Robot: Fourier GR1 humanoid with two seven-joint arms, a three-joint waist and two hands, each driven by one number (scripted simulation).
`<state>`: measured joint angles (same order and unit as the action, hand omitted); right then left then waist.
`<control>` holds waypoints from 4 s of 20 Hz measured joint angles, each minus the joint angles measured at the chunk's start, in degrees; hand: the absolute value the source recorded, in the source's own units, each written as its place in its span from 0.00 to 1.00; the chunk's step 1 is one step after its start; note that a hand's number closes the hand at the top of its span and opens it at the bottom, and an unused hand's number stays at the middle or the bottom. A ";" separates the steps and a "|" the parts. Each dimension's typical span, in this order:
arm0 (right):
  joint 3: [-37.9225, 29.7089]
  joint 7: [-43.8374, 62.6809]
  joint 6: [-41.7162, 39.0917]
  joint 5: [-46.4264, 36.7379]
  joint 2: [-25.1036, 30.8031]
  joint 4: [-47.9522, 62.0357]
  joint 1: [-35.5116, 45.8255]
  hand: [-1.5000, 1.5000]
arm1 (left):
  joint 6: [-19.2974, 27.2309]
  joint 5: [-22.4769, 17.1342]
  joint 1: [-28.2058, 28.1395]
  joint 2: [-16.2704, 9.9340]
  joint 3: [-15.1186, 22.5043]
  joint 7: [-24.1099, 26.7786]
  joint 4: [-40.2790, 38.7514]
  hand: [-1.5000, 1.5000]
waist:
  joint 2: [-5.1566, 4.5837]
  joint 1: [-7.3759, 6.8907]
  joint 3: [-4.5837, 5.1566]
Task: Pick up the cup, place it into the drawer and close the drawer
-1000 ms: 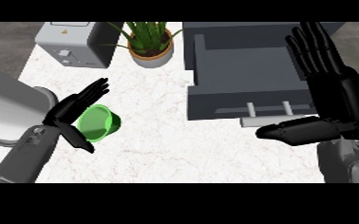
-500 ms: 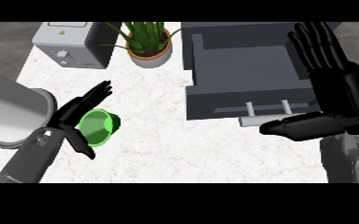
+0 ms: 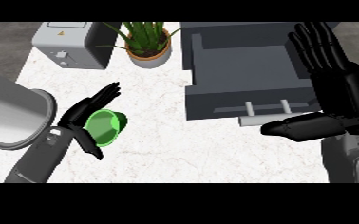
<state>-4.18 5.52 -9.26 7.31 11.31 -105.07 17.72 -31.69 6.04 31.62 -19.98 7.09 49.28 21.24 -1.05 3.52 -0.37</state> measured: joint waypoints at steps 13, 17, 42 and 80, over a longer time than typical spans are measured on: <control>-0.87 1.26 -0.32 0.65 0.88 -0.53 0.25 0.00 | 2.75 -2.27 0.10 3.53 1.18 4.70 2.12 1.00 | -0.15 -0.16 0.49; -1.50 1.70 -0.05 0.60 1.22 -1.06 -0.34 0.00 | 13.12 -5.62 -1.71 5.30 -4.17 7.59 1.64 1.00 | 0.14 -1.08 0.52; -3.98 -0.07 -0.70 -0.21 2.05 -0.96 -4.21 0.00 | 29.63 -16.22 11.70 16.39 -11.54 -8.20 22.70 1.00 | 1.44 -3.81 0.32; -0.14 -0.80 -4.33 1.79 0.63 2.86 4.77 0.00 | 47.52 -27.31 41.74 19.98 13.60 -35.49 -1.80 0.00 | -1.74 7.31 0.28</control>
<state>-4.32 4.73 -13.59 9.10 11.94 -102.21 22.49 15.83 -21.26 73.36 0.00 20.70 13.79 19.44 -2.79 10.83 -0.09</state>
